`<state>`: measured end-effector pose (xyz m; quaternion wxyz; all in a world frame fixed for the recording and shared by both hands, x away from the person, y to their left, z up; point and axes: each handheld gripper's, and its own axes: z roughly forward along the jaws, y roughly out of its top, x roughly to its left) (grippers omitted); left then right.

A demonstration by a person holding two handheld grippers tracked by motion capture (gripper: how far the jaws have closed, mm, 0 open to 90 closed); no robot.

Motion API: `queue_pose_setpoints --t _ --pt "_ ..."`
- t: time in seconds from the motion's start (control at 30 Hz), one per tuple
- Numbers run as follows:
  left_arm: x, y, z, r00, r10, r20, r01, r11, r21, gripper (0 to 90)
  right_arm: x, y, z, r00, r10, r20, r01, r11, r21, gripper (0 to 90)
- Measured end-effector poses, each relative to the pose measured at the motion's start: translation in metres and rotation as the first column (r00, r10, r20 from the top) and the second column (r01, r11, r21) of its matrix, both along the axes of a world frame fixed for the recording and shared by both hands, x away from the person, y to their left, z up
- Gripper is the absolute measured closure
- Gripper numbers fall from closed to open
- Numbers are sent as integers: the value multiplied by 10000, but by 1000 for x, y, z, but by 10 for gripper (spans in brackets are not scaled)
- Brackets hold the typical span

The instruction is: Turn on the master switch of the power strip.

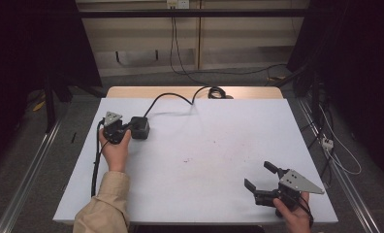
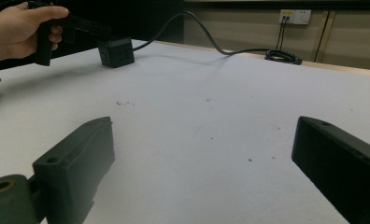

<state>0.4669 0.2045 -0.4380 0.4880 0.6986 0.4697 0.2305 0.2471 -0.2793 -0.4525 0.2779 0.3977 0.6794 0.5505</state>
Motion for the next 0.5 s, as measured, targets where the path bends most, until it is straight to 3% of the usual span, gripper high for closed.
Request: queue_pose_setpoints --t 0.1,0.27,0.5 --pt "-1 1 0 9999 11 114 -10 10000 -23 875 0 0 0 10000 -9 -10 9 10000 9 55" --pt "-3 2 6 9996 -69 280 81 9990 -438 800 1 0 0 10000 -25 -42 25 10000 50 55" --pt "-6 5 9 9997 -82 241 96 9982 -588 633 2 1 -1 10000 36 -27 -36 10000 41 55"
